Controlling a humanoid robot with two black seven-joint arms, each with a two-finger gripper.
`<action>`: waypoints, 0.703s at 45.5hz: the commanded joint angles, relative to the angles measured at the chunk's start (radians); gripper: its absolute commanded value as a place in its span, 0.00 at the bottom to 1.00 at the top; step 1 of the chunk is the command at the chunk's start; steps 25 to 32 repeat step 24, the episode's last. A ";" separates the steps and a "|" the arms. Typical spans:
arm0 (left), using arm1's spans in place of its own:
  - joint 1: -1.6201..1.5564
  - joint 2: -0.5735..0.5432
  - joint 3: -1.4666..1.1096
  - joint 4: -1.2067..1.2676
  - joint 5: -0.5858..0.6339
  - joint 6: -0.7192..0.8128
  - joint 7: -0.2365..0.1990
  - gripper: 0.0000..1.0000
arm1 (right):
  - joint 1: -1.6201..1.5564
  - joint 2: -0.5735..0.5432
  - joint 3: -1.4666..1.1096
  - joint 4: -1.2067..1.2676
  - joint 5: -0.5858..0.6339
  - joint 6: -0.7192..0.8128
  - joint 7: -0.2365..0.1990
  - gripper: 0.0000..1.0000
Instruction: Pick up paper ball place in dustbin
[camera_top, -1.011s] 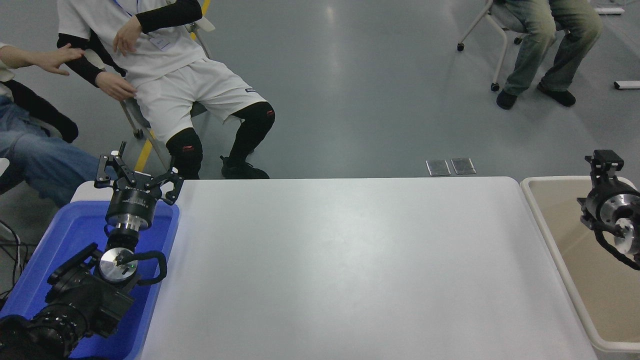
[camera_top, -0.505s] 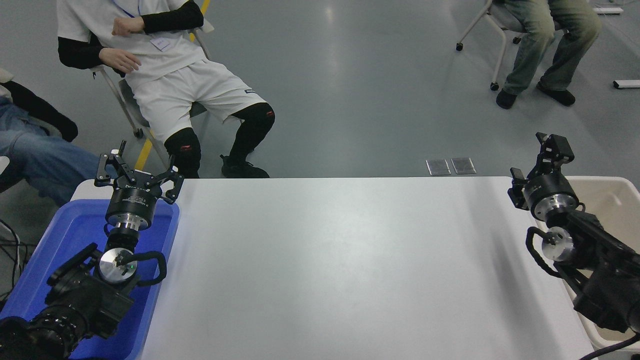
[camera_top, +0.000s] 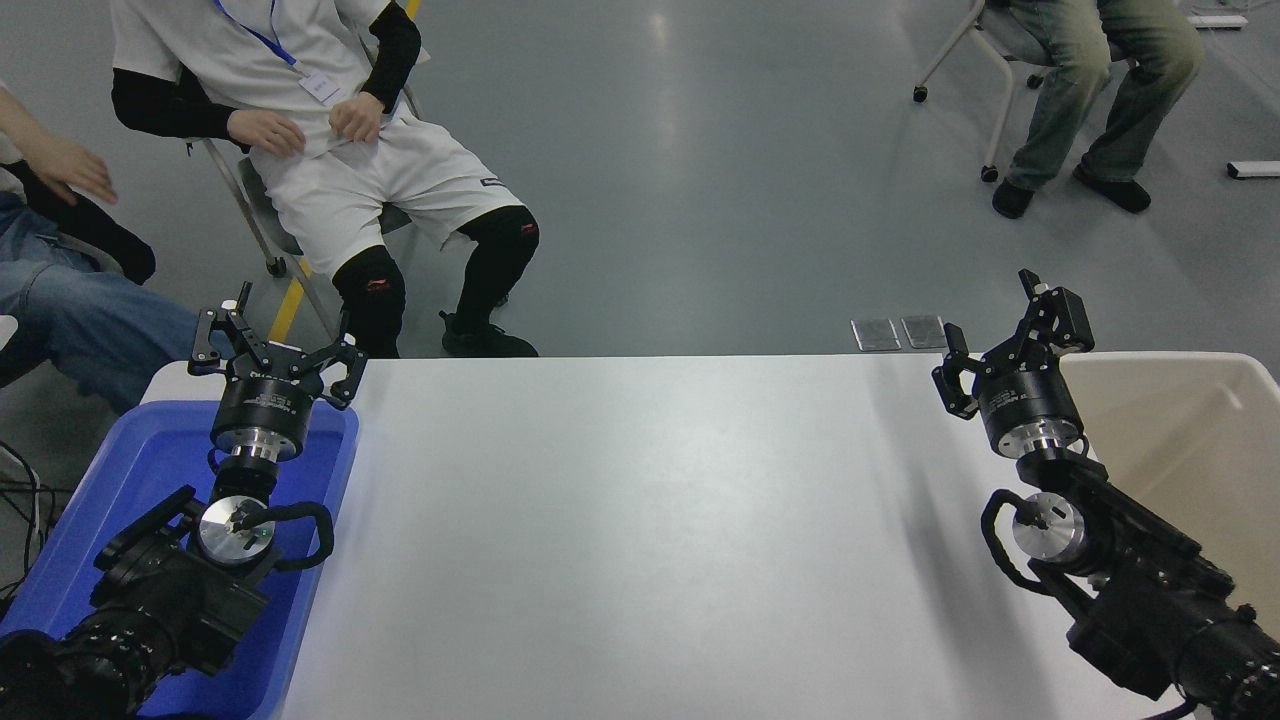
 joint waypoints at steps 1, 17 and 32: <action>0.000 0.000 0.000 0.000 0.000 0.000 0.000 0.99 | -0.017 0.036 -0.002 0.005 0.008 0.029 0.018 1.00; 0.000 0.000 0.000 0.000 0.000 0.000 0.000 0.99 | -0.028 0.043 -0.006 -0.008 0.006 0.016 0.018 1.00; 0.000 0.000 0.000 0.000 0.000 0.001 0.000 0.99 | -0.043 0.034 -0.003 0.005 0.006 0.023 0.020 1.00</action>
